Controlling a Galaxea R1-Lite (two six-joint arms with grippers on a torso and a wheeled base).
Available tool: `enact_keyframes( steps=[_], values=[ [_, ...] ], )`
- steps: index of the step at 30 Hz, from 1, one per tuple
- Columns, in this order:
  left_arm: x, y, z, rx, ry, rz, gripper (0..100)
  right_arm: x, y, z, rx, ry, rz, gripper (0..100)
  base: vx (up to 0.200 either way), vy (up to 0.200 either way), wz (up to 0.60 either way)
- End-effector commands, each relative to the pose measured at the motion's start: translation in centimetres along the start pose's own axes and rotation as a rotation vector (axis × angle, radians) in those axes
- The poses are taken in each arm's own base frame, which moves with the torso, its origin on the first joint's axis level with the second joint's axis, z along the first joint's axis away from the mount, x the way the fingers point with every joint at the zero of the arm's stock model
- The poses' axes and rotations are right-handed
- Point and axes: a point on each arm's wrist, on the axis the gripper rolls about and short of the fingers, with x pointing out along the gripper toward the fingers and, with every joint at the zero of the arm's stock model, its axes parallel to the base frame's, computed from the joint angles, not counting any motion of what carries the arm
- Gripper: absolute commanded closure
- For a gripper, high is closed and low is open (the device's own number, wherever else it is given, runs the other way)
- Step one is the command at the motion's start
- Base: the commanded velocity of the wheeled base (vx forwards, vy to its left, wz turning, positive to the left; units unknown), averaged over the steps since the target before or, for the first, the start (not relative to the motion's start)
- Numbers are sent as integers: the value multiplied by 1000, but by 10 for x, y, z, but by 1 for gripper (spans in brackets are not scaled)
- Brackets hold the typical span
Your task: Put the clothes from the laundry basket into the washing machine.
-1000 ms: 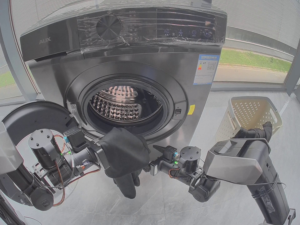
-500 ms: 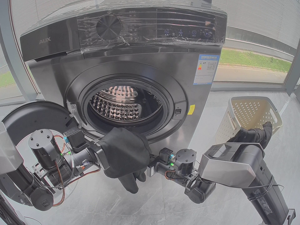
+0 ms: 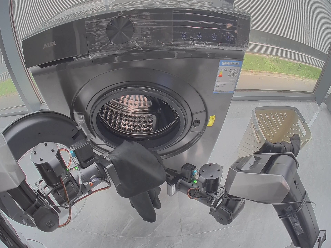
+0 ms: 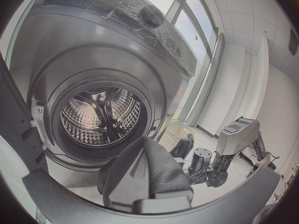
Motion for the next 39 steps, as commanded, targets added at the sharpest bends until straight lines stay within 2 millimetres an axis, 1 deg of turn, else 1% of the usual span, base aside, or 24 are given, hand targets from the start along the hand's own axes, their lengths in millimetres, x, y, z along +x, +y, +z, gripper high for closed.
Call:
enact_keyframes(
  steps=[1, 3, 5, 10, 14, 17, 19, 24, 25, 28, 33, 38, 39],
  values=[
    [0, 0, 0, 0, -2, -2, 100, 7, 2, 4, -7, -30, 11, 0, 0, 0, 0],
    [0, 0, 0, 0, -2, -2, 100, 12, 3, 2, -9, -43, 21, 0, 0, 0, 0],
    [0, 0, 0, 0, -2, -2, 100, 17, 3, 4, -13, -60, 28, 0, 0, 0, 0],
    [-1, -1, 1, 0, -3, -2, 100, 22, 5, 7, -15, -71, 43, 0, 0, 0, 0],
    [0, -1, 0, 0, 1, -5, 100, 37, 3, 1, -20, -102, 51, 0, 0, 0, 0],
    [0, -1, 0, 0, 0, -3, 100, 39, 5, 0, -21, -112, 68, 0, 0, 0, 0],
    [0, -1, 0, 0, 0, -3, 100, 40, 12, -1, -17, -109, 92, 0, 0, 0, 0],
    [0, -1, 0, 0, 0, -3, 100, 40, 21, -1, -14, -114, 115, 0, 0, 0, 0],
    [0, -1, 0, 0, 0, -3, 100, 40, 23, -1, -13, -118, 120, 100, 0, 0, 0],
    [0, -1, 1, 0, -3, -4, 100, 39, 30, -2, -12, -114, 138, 100, 0, 0, 0],
    [0, 0, 1, 1, -5, -1, 100, 39, 36, -5, -11, -107, 147, 100, 0, 0, 0],
    [1, 1, 1, 1, -7, 2, 100, 33, 36, -9, -8, -76, 138, 100, 0, 0, 0],
    [0, 2, 1, 1, -7, 5, 100, 28, 32, -10, -8, -58, 124, 100, 0, 0, 0]
  ],
)
